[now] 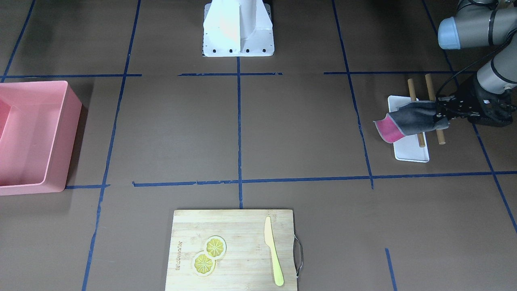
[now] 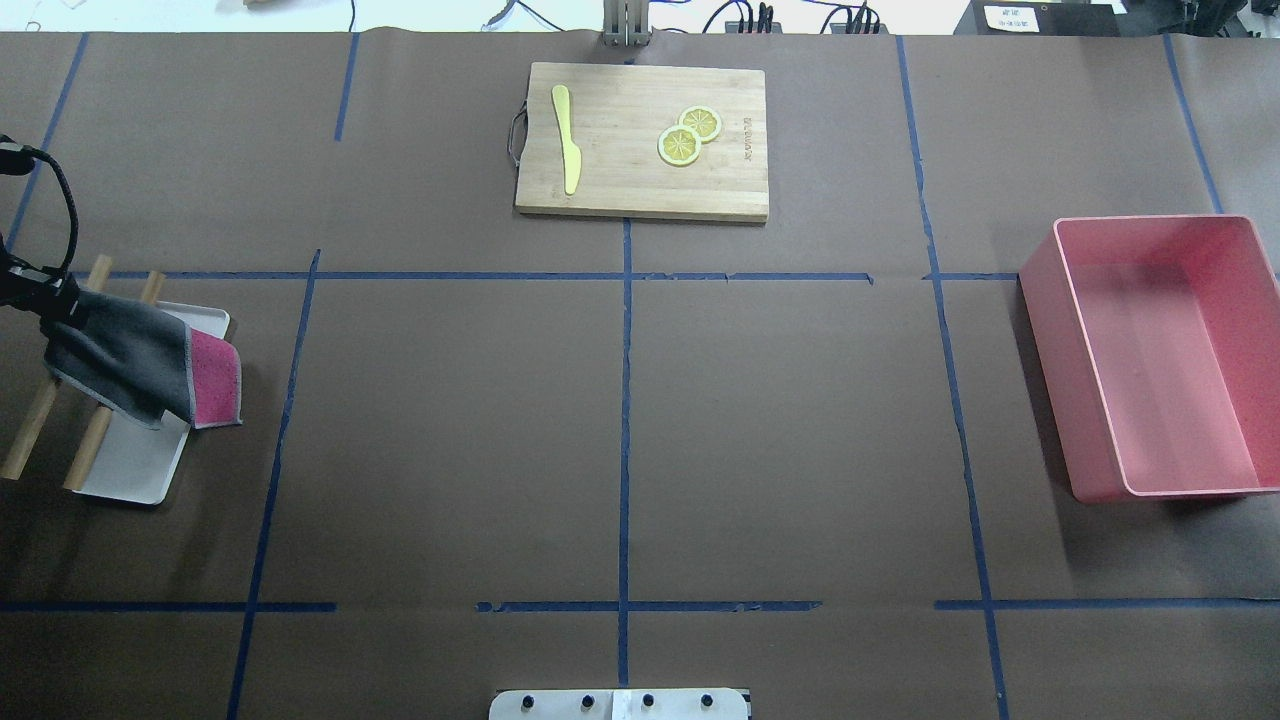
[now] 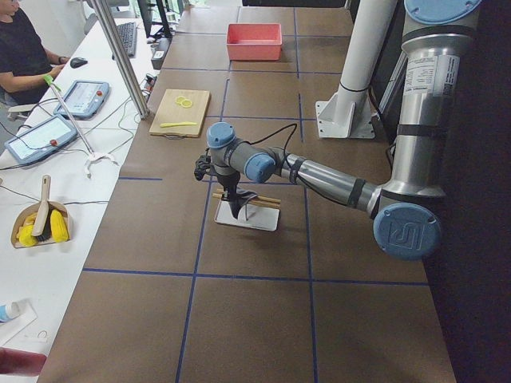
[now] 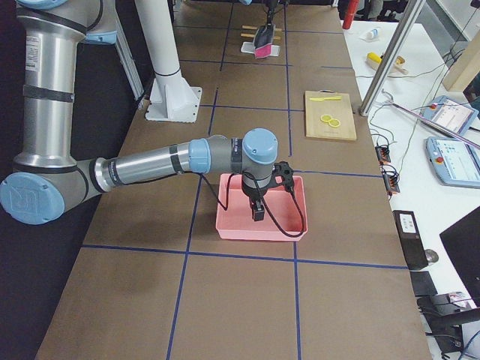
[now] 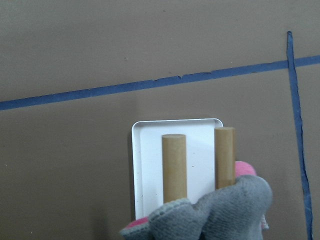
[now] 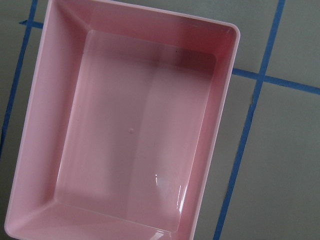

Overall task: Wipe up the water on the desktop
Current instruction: 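Lift the cloth with the left gripper toward the table center while the right gripper approaches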

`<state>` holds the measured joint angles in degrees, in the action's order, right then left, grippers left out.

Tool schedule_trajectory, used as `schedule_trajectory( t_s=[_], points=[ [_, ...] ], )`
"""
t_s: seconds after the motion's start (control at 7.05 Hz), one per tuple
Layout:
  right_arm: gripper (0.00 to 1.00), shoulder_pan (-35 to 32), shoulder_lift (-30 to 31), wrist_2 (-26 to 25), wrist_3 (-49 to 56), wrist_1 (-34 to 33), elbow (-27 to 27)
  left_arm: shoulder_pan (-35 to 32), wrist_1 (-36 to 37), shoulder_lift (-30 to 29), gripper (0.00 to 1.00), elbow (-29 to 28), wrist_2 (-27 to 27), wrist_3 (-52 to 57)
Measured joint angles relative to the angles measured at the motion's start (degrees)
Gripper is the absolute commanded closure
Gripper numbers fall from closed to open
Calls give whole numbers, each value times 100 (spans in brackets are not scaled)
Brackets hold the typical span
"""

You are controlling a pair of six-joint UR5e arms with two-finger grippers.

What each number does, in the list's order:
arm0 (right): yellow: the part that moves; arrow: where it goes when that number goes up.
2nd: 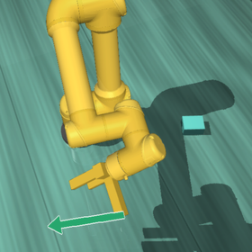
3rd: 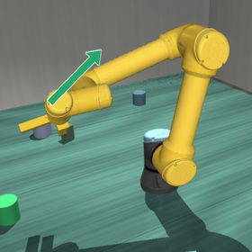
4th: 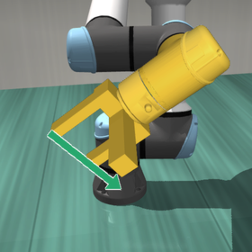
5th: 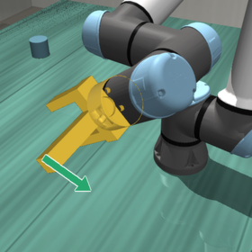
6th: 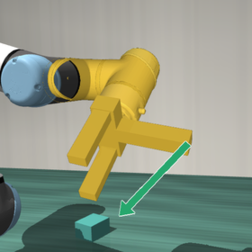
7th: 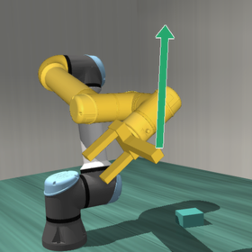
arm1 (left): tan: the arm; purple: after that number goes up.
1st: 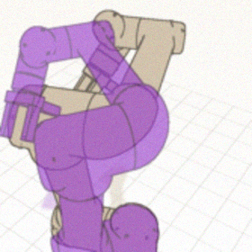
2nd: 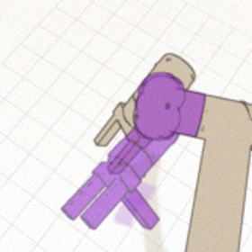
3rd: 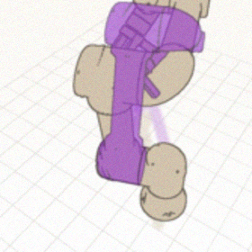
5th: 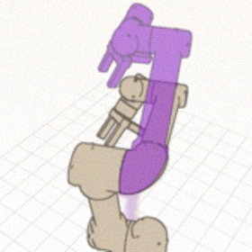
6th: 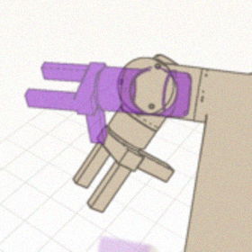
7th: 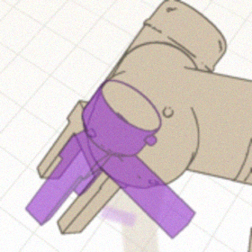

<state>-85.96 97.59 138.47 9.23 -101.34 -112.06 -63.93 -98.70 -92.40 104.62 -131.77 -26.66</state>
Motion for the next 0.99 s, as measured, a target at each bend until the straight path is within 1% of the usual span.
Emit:
schedule_trajectory(
  t_s=[0.14,0.28,0.57,0.71,0.85,0.99],
  points=[
    [0,4,3,5,0,0,0,-3,0,28,95,58,9,2],
    [0,6,5,8,0,0,3,-5,0,38,100,91,9,-1],
    [0,33,1,124,-8,0,3,-4,26,17,100,288,-152,-153],
    [0,95,-7,361,-11,2,-1,3,32,-98,100,427,-435,-573],
    [0,224,-25,599,-15,75,-8,21,30,-388,100,522,-709,-1257],
    [0,425,-48,794,-122,333,-13,122,28,-858,100,570,-864,-2191]
  ],
)
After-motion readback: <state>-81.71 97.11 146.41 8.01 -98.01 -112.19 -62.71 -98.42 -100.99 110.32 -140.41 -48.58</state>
